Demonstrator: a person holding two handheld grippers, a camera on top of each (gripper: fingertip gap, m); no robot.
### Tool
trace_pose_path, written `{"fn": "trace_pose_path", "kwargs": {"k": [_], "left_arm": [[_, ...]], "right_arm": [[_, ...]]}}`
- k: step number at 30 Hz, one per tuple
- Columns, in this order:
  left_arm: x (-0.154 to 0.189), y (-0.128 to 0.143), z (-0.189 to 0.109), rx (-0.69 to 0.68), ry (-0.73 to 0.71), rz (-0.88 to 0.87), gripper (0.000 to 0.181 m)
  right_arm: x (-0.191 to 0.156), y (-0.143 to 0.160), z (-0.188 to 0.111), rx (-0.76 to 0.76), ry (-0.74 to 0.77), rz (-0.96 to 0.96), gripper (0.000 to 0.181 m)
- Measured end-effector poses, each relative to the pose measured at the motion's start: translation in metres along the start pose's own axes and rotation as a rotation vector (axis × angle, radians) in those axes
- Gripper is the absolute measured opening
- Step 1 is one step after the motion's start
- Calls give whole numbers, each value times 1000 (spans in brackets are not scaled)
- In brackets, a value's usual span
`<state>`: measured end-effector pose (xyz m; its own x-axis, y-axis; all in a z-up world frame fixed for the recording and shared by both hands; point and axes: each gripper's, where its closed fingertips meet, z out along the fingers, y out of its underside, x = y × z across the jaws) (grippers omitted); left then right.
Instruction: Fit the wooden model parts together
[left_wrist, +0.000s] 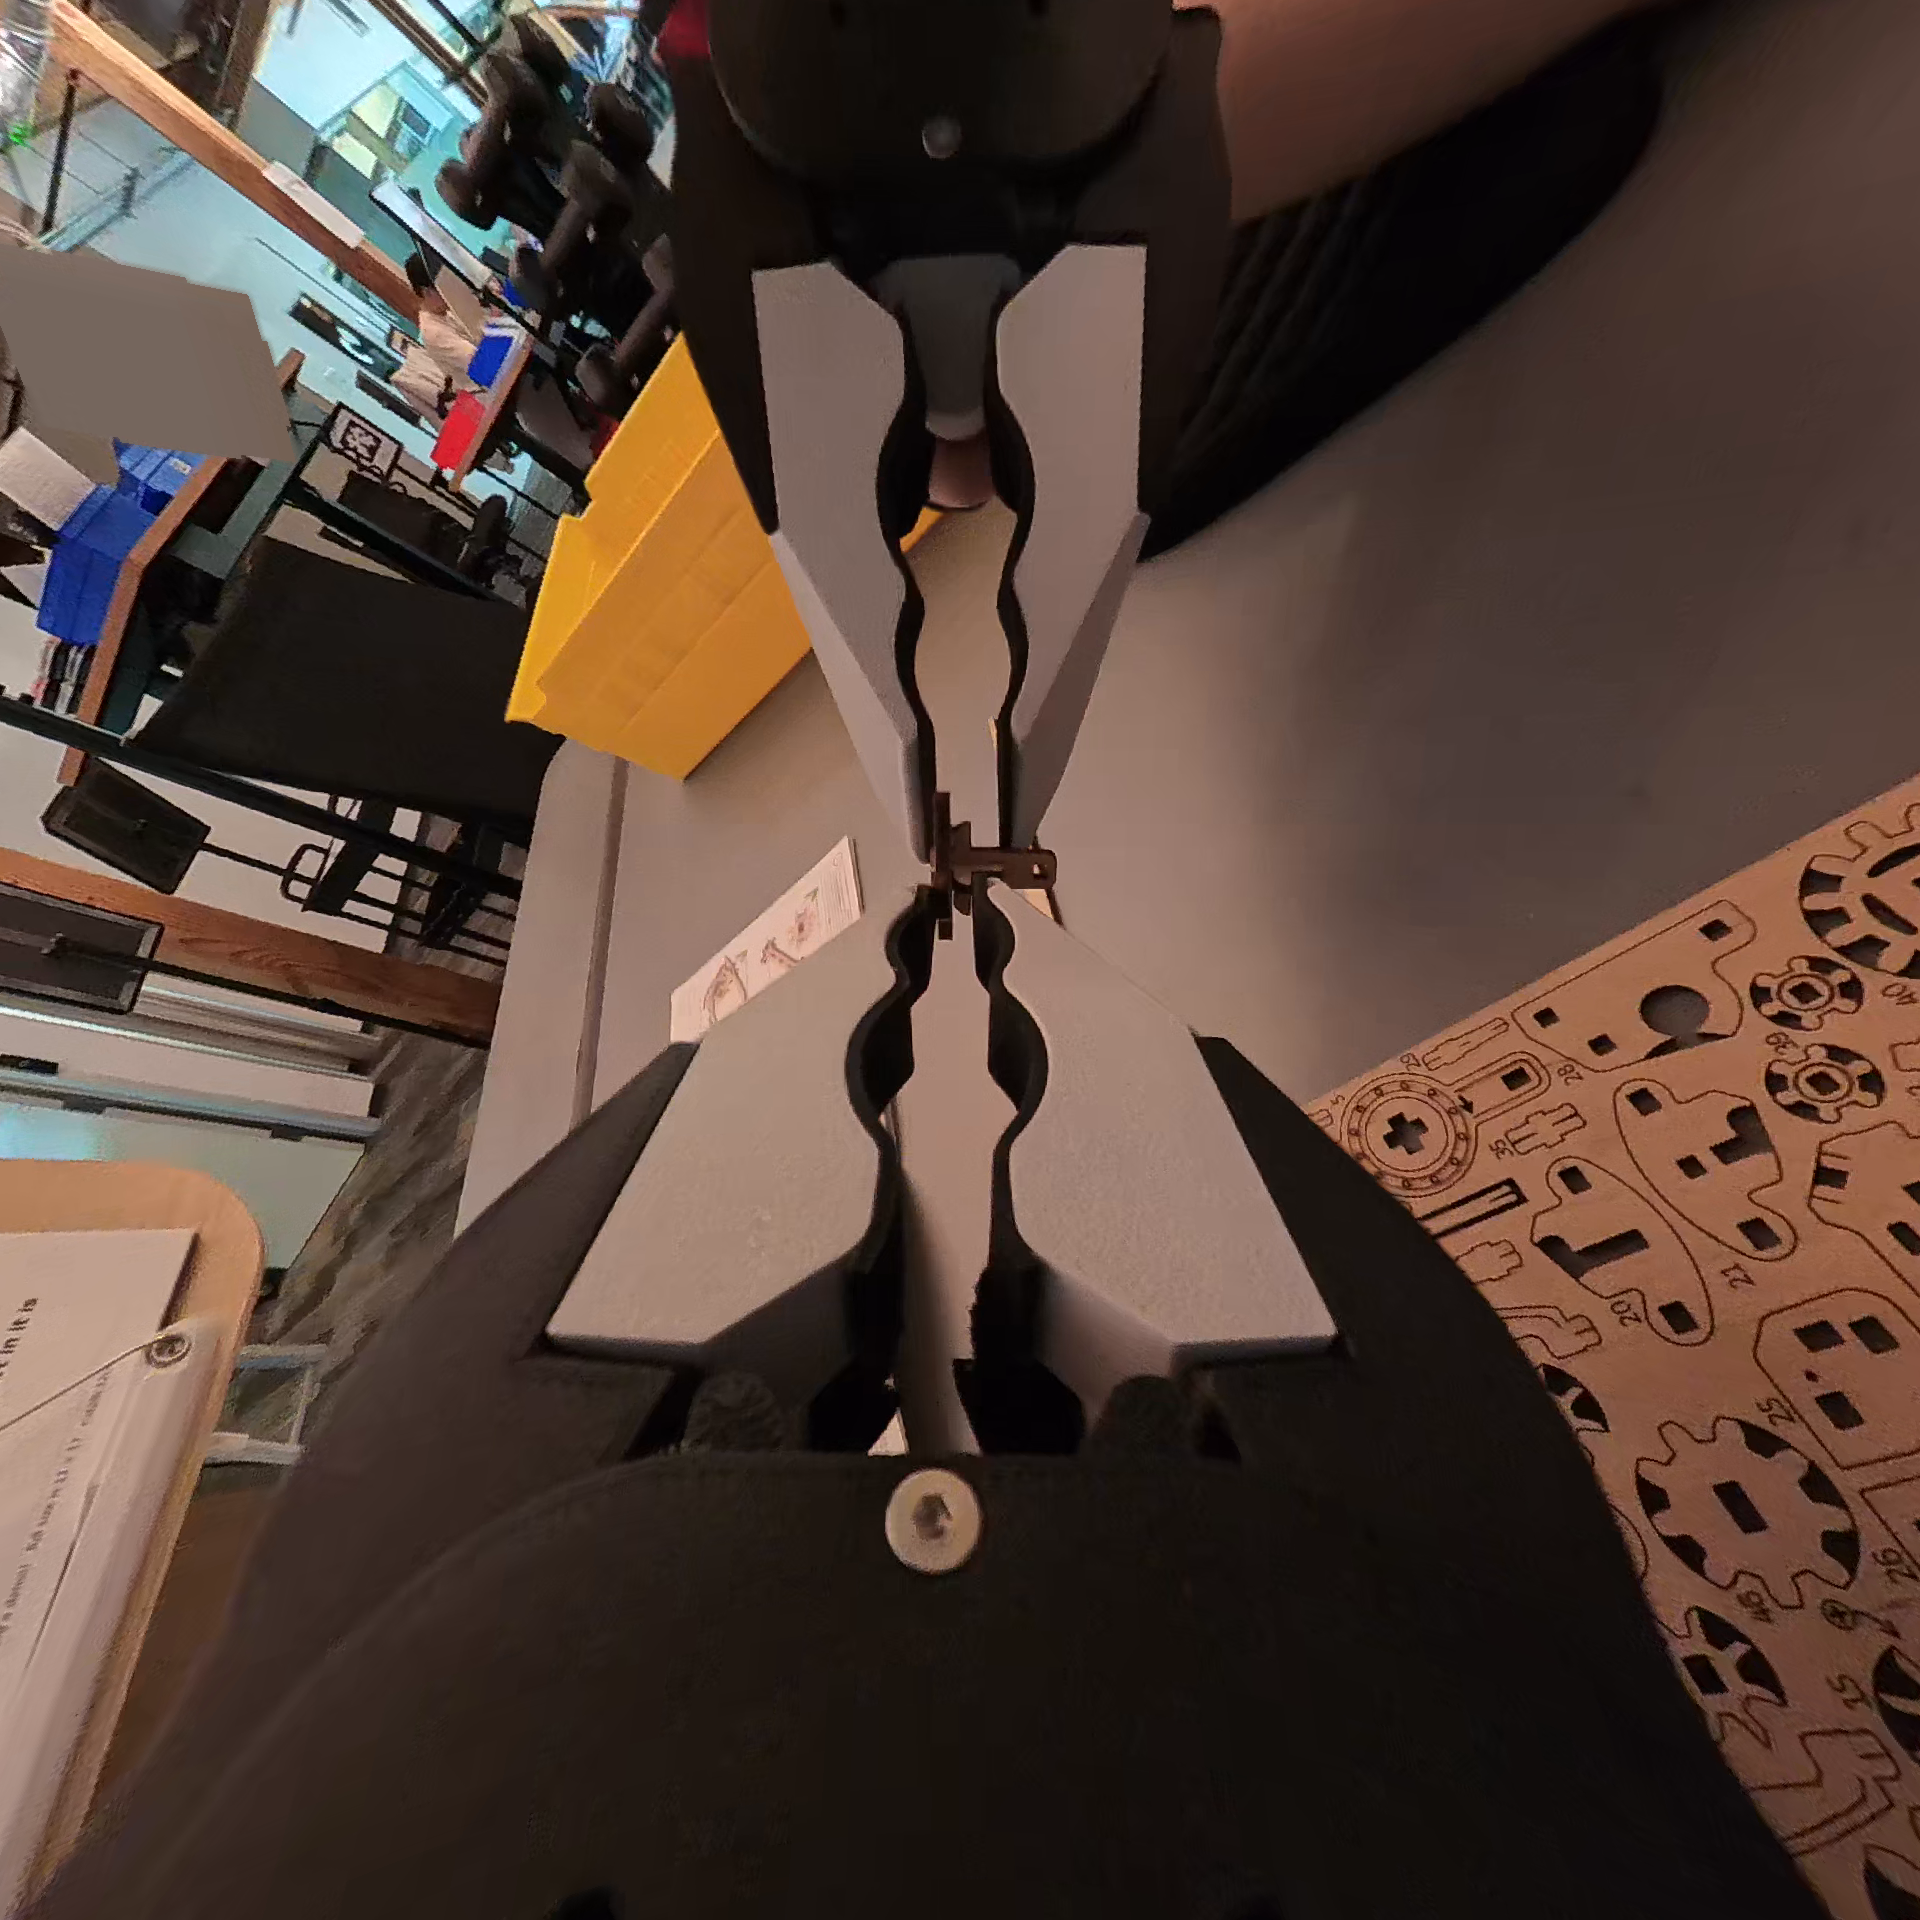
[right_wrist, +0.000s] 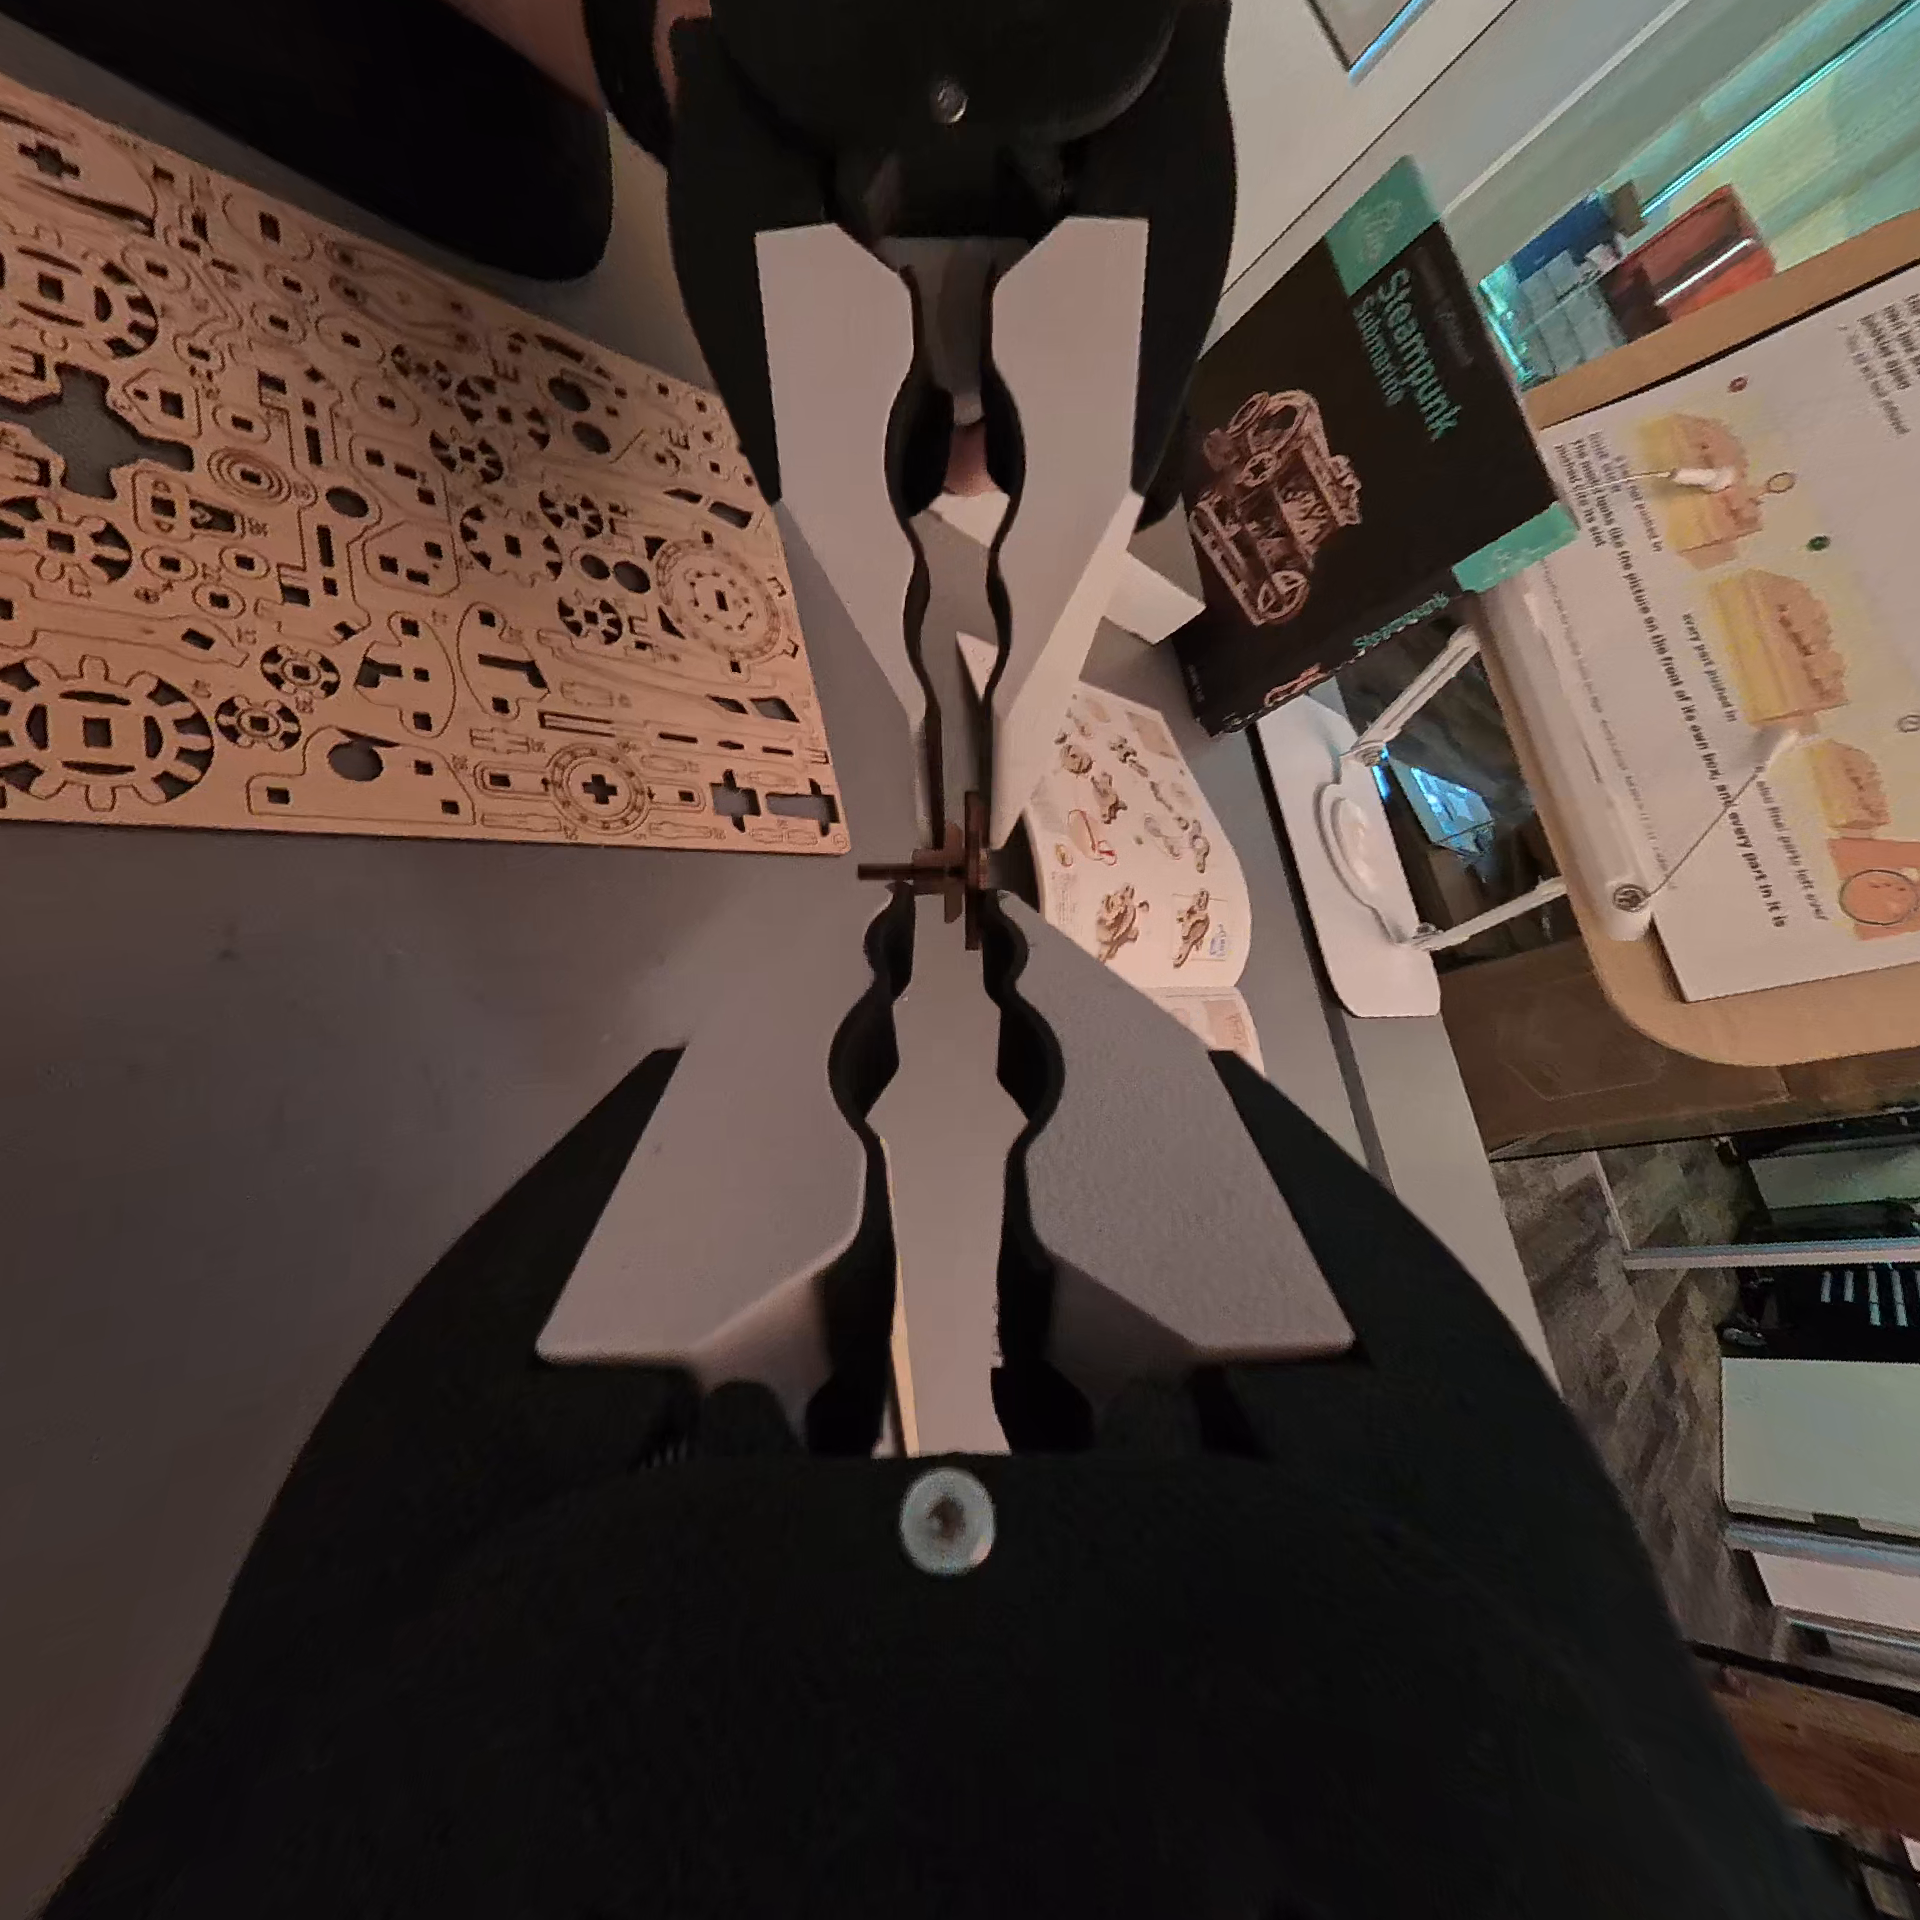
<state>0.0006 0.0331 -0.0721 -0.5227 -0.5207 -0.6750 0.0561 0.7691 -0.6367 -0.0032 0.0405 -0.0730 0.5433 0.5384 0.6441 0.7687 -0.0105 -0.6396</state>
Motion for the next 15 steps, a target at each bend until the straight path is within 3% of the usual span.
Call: {"fn": "trace_pose_path", "kwargs": {"k": [15], "left_arm": [[1, 0, 2, -4, 16, -54, 4]], "right_arm": [[2, 6, 4, -43, 29, -19, 5]]}}
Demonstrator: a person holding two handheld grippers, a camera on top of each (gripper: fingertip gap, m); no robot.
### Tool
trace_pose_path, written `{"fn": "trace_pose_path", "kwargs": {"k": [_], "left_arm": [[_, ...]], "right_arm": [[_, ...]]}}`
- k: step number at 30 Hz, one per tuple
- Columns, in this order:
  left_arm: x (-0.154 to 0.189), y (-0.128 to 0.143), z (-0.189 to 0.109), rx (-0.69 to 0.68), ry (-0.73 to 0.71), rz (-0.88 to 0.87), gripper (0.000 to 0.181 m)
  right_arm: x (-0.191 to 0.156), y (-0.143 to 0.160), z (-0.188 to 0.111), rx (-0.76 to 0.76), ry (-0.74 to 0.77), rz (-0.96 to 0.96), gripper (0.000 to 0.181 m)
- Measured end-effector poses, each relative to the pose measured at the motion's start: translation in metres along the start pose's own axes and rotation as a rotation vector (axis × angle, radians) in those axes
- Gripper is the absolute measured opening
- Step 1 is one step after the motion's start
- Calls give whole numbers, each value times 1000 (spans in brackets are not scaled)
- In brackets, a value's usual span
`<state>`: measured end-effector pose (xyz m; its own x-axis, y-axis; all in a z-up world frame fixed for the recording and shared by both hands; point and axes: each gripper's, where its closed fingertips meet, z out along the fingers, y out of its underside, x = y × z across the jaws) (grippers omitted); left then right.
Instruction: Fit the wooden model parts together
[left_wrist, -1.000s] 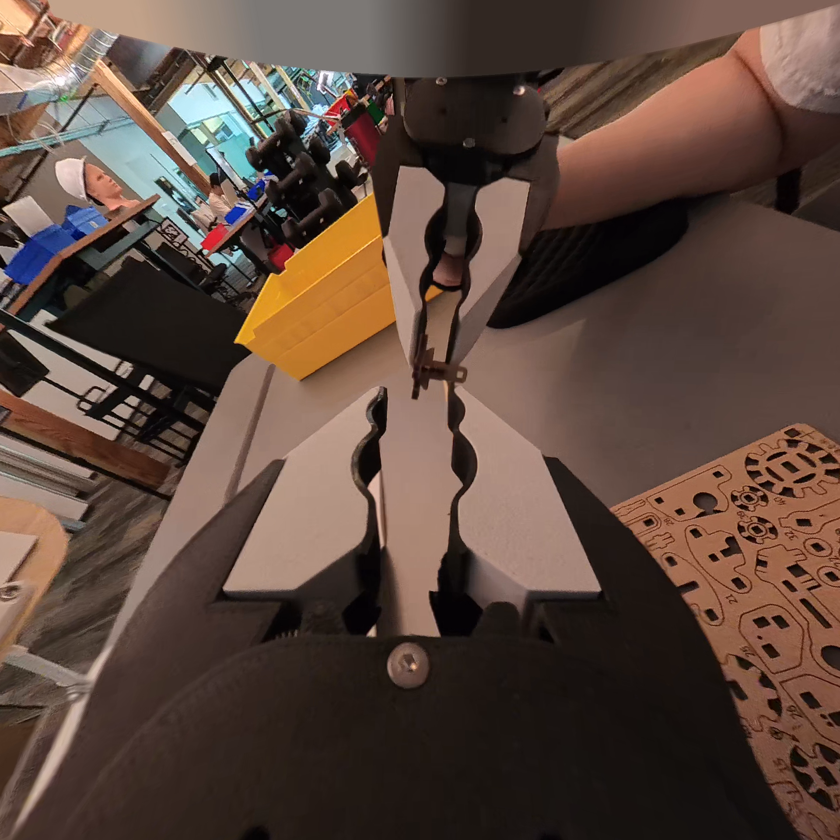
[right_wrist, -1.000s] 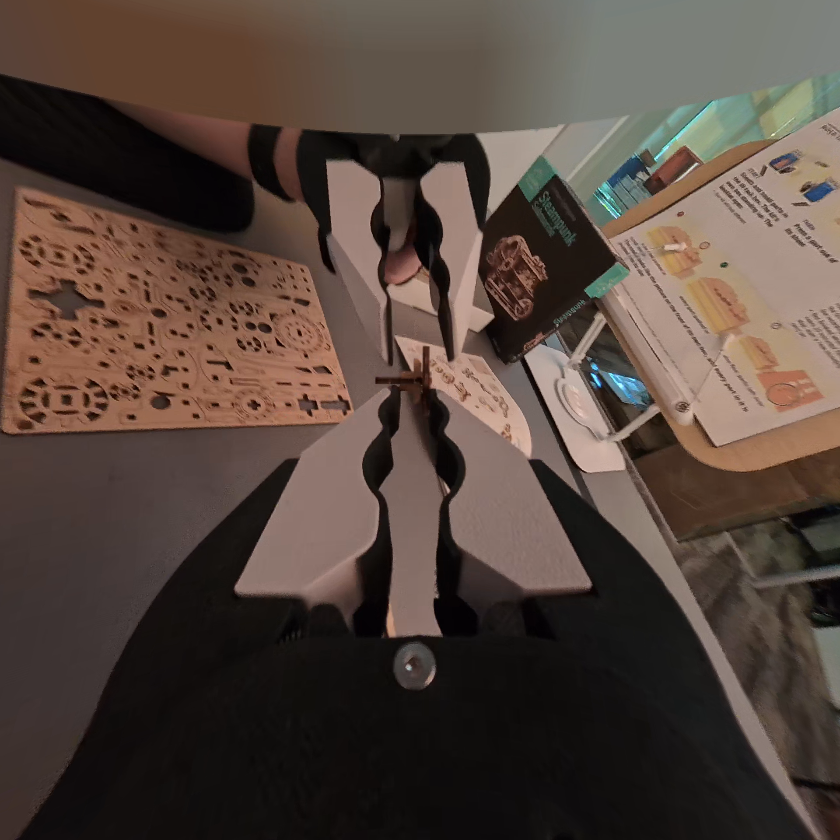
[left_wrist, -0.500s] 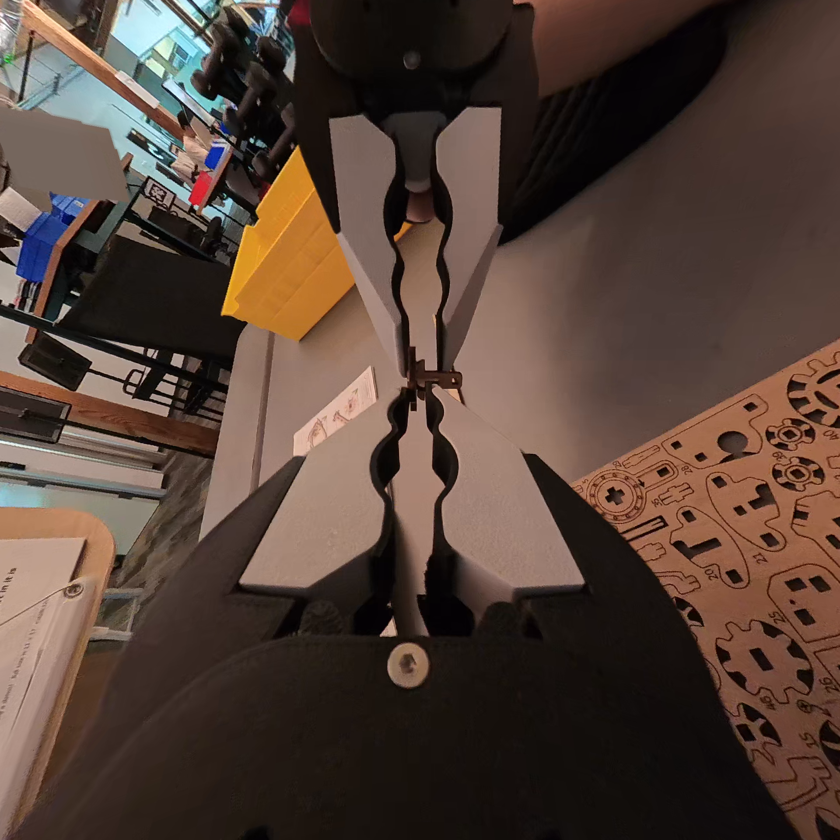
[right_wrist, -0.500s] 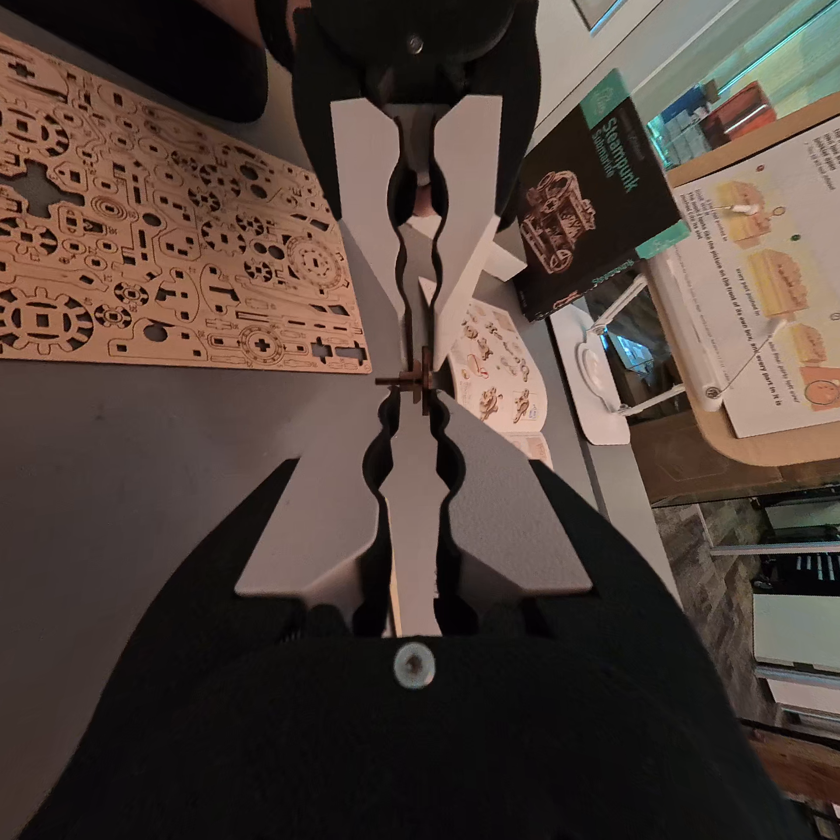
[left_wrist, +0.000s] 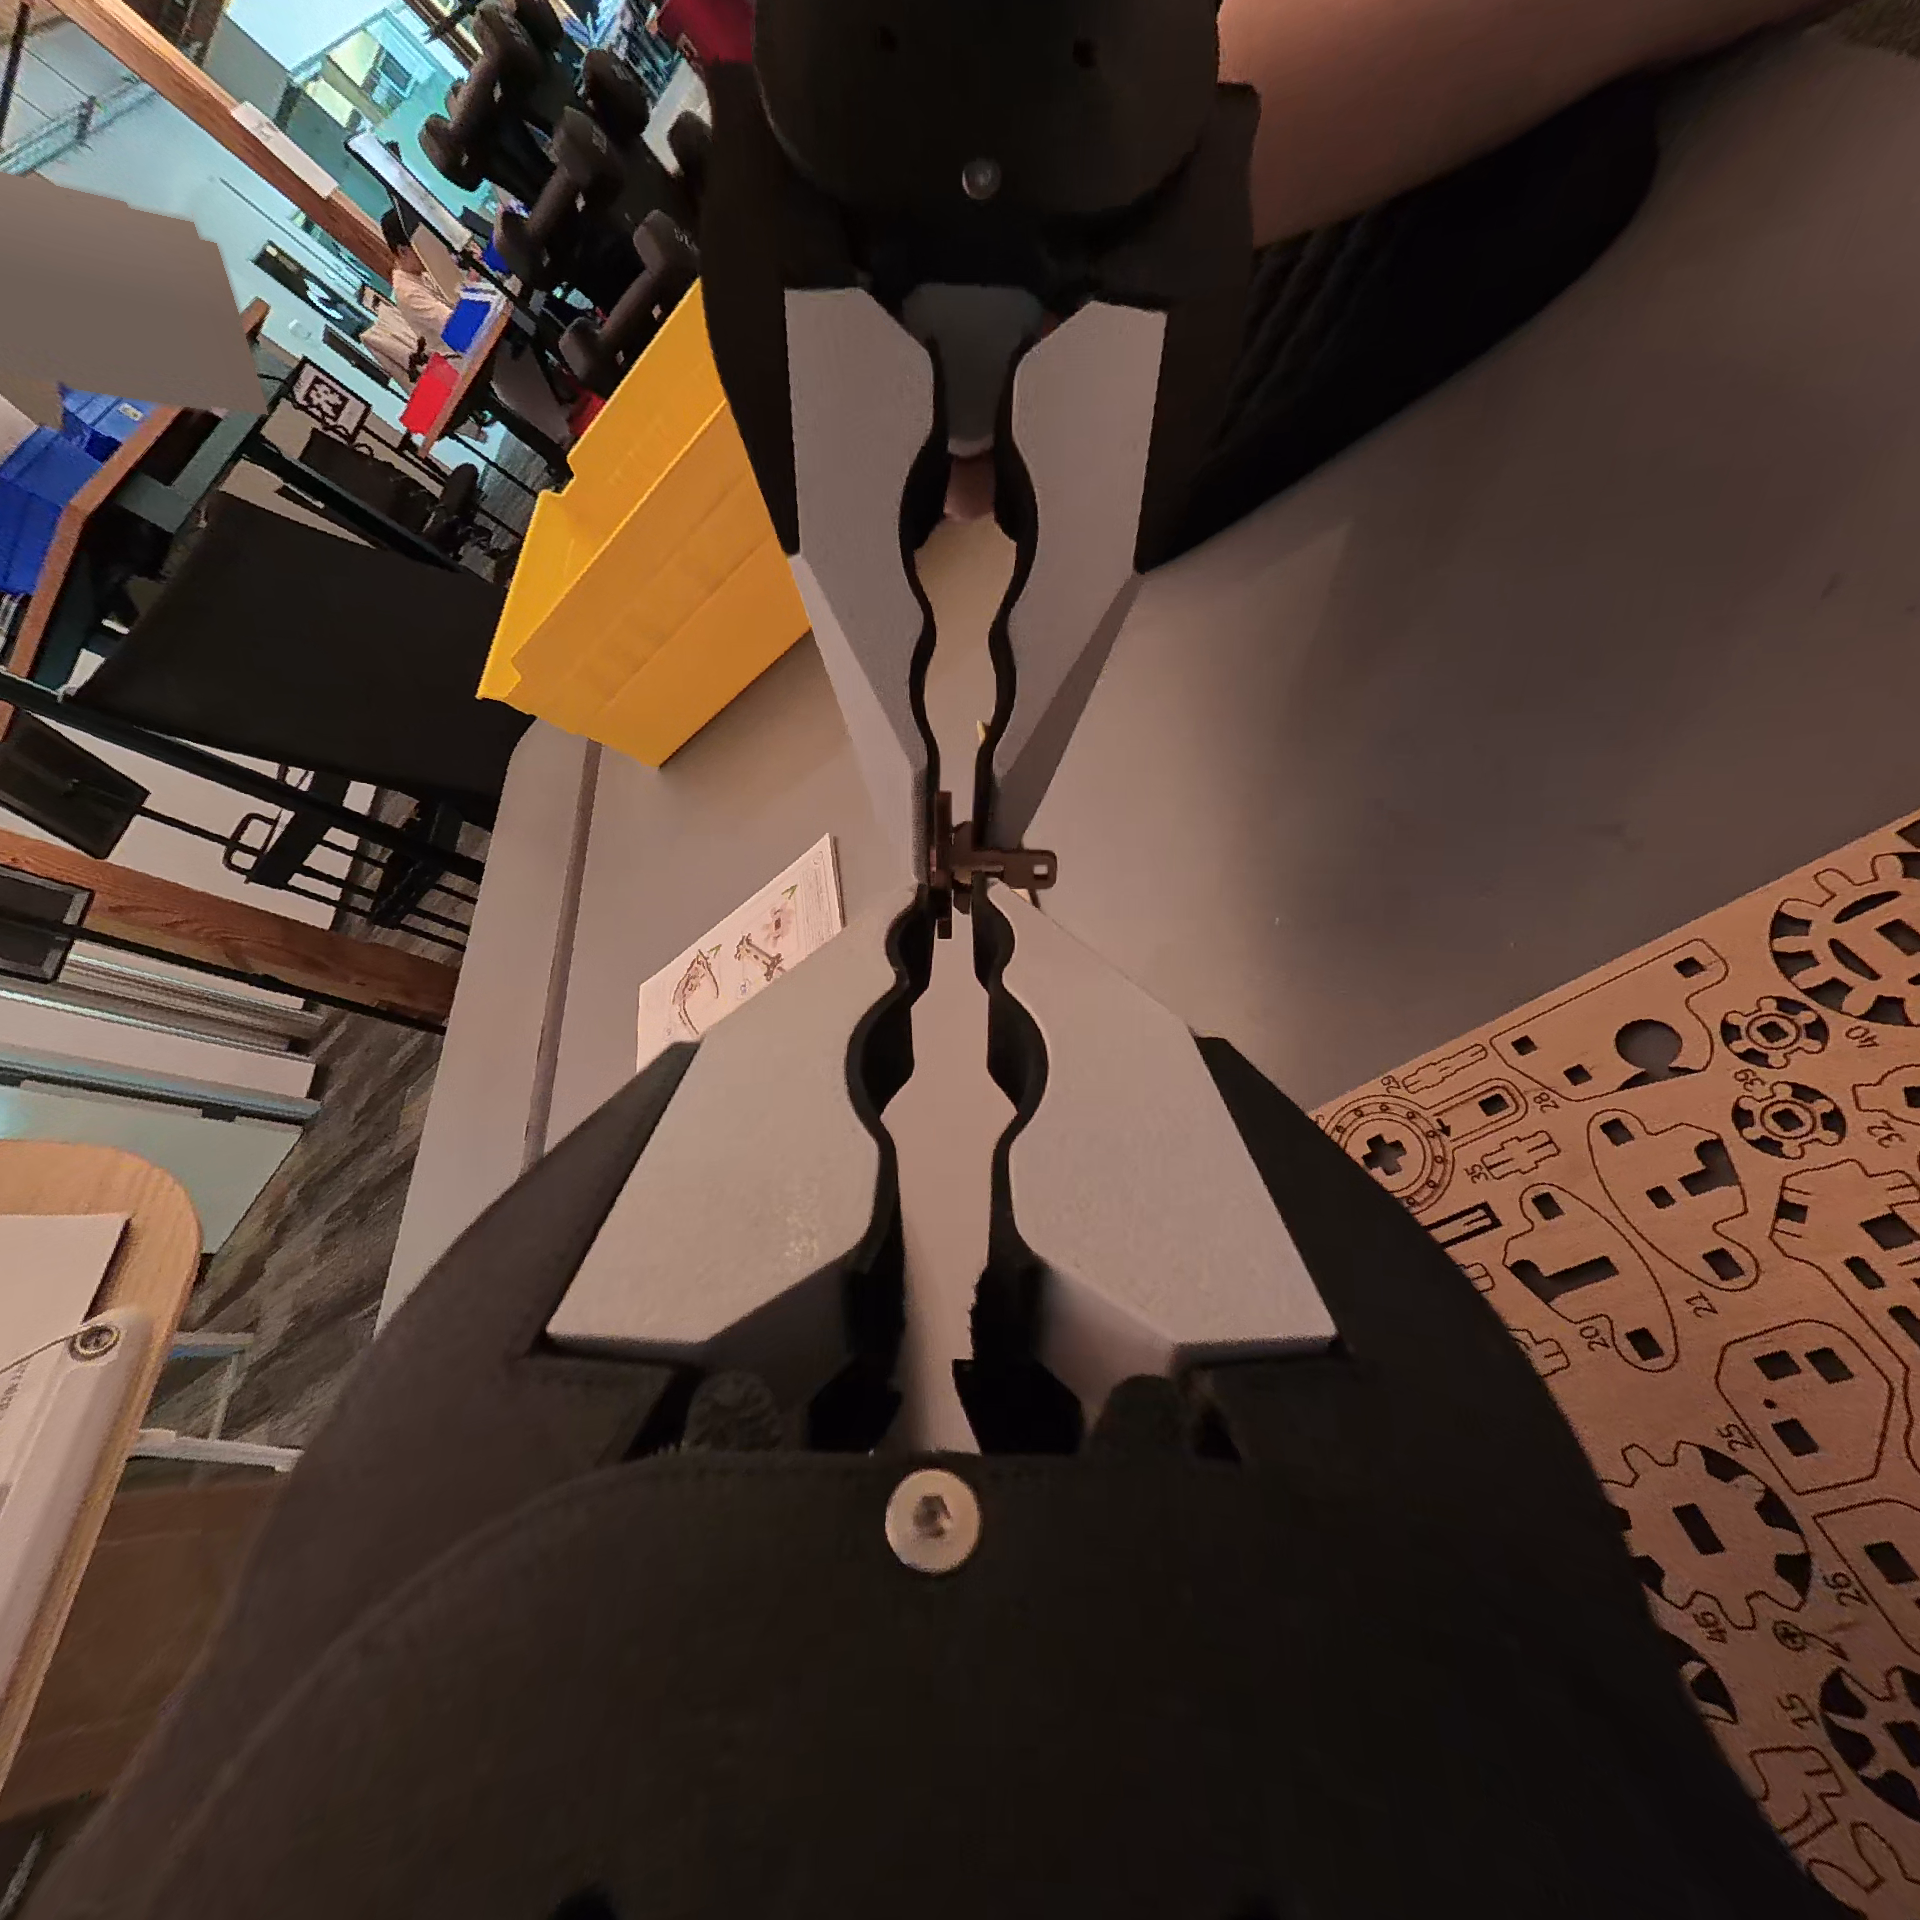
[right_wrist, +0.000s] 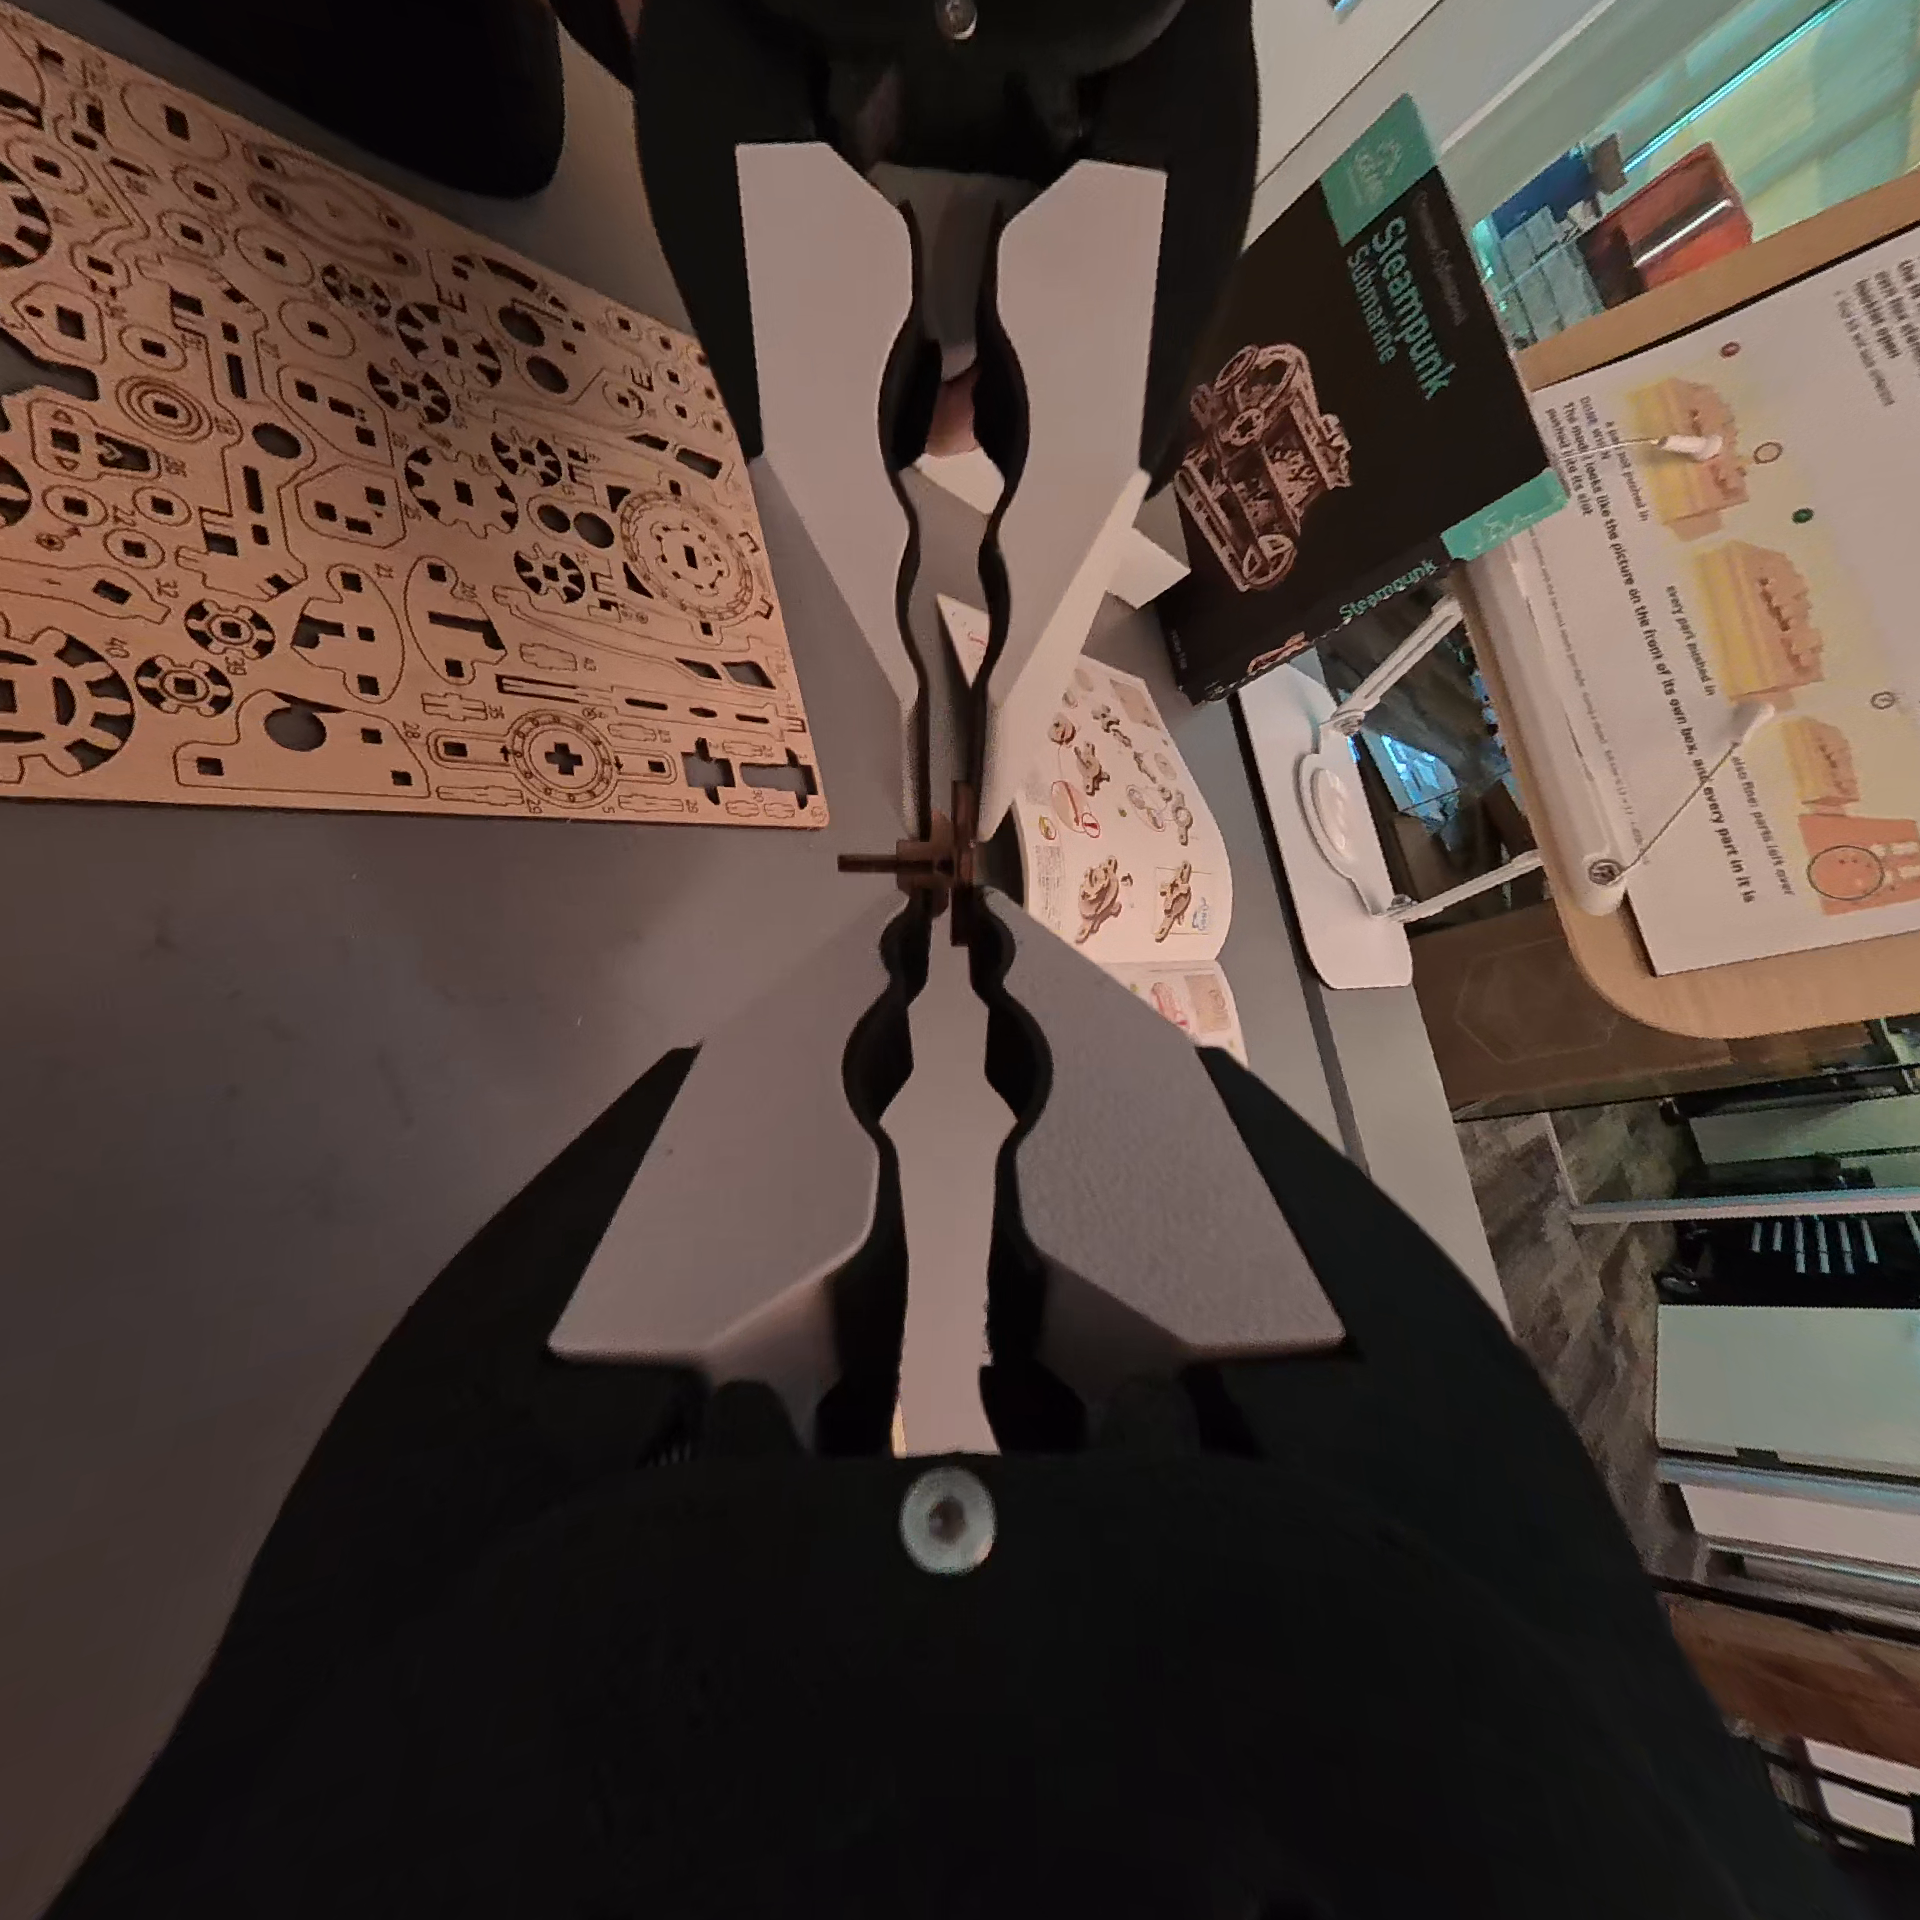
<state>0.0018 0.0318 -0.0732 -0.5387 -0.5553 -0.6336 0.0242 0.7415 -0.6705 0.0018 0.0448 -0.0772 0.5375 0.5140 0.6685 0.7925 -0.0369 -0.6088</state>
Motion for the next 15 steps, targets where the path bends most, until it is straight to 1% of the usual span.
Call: {"fn": "trace_pose_path", "kwargs": {"k": [5, 8, 15], "left_arm": [[1, 4, 2, -43, -20, 62, 4], [3, 6, 3, -74, -31, 122, 5], [12, 7, 3, -89, 14, 150, 4]], "right_arm": [[-1, 4, 2, -47, 12, -34, 5], [-4, 6, 3, -63, -5, -30, 5], [-12, 6, 3, -63, -51, -43, 5]]}}
